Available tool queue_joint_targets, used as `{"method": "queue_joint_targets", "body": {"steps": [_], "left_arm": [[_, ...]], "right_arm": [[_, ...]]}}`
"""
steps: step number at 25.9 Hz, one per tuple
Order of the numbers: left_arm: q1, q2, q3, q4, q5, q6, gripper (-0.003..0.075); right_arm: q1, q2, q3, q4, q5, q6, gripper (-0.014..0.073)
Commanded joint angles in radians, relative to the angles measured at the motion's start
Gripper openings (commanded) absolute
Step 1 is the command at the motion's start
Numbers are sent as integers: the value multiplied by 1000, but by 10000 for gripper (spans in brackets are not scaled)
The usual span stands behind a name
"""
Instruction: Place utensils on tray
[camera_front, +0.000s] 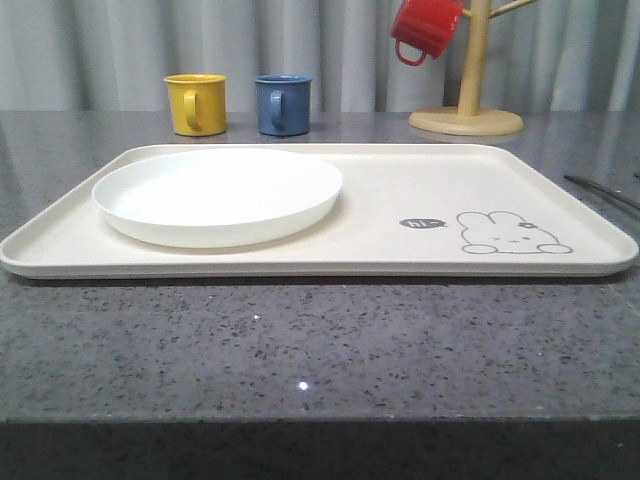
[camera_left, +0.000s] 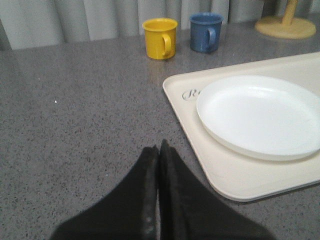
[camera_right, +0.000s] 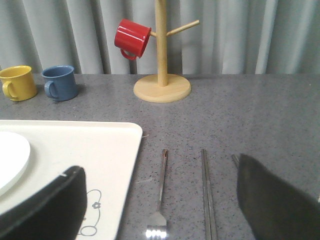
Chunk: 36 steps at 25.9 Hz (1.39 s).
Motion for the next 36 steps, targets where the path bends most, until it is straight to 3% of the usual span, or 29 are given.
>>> {"method": "queue_joint_targets", "body": {"steps": [1,7,36], "left_arm": [[3,-84,-2,-15,-139,-12,-18],[3,-155,0,-10,-145,-12,-18],[3,-156,0,-10,-143,-12,-18]], "right_arm": [[-6,16,-37,-6,-84,-9,634],[-6,16,-37,-6,-84,-9,634],[-6,16,-37,-6,-84,-9,634]]}}
